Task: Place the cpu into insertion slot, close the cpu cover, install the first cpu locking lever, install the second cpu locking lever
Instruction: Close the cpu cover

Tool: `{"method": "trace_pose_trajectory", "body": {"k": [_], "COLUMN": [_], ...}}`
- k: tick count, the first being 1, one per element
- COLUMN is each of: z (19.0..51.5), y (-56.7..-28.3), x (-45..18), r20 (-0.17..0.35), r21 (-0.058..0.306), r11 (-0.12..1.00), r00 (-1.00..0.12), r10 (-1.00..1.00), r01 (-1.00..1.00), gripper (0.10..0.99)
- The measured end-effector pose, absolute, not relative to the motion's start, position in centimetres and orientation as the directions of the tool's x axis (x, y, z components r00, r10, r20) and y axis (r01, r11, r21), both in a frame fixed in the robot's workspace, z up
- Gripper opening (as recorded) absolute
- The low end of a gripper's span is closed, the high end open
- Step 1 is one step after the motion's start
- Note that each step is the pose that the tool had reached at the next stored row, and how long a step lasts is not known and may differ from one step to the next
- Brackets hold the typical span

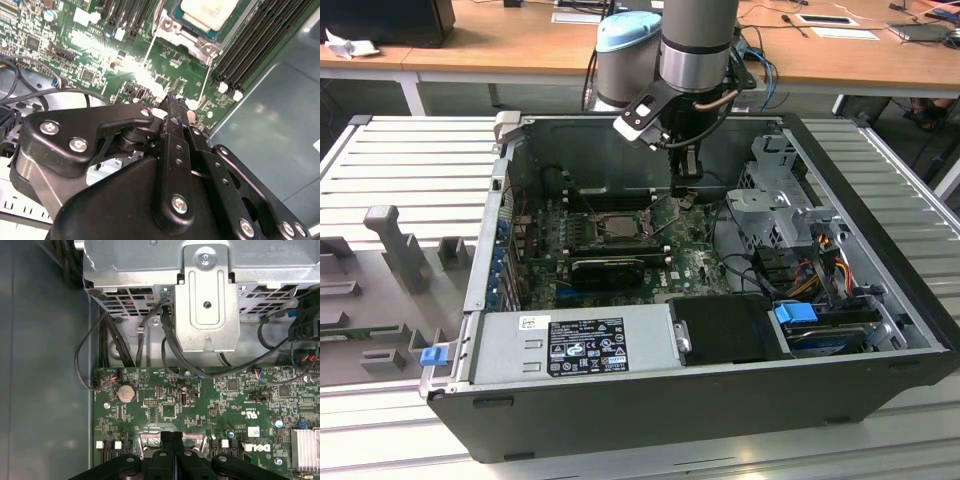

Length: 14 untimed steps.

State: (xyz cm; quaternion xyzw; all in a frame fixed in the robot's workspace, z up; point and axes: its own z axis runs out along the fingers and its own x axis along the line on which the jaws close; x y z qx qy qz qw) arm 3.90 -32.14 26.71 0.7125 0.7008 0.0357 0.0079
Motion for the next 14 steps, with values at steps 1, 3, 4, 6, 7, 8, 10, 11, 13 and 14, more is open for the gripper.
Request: {"method": "trace_pose_trajectory", "body": {"k": [1, 3, 4, 6, 7, 8, 10, 11, 13, 14], "z": [26.70, 26.68, 26.65, 26.61, 26.61, 26.60, 26.59, 26.58, 26.56, 26.55], "y": [-32.14, -32.14, -32.14, -32.14, -32.14, -32.14, -32.15, -32.15, -32.15, -32.15], "x": [4.06, 4.21, 4.28, 4.34, 4.34, 4.34, 4.35, 4.36, 4.38, 4.39], "r20": [0.040, 0.040, 0.040, 0.040, 0.040, 0.040, 0.040, 0.040, 0.040, 0.040], "r21": [0.061, 0.061, 0.061, 0.061, 0.061, 0.061, 0.061, 0.061, 0.061, 0.061], "r11": [-0.018, -0.018, -0.018, -0.018, -0.018, -0.018, -0.018, -0.018, -0.018, -0.018], "r00": [0.015, 0.015, 0.015, 0.015, 0.016, 0.015, 0.015, 0.015, 0.015, 0.015], "r10": [0.999, 0.999, 0.999, 0.999, 0.999, 0.999, 0.999, 0.999, 0.999, 0.999], "r01": [0.998, 0.998, 0.998, 0.998, 0.998, 0.998, 0.998, 0.998, 0.998, 0.998], "gripper": [0.106, 0.106, 0.106, 0.106, 0.106, 0.106, 0.106, 0.106, 0.106, 0.106]}}
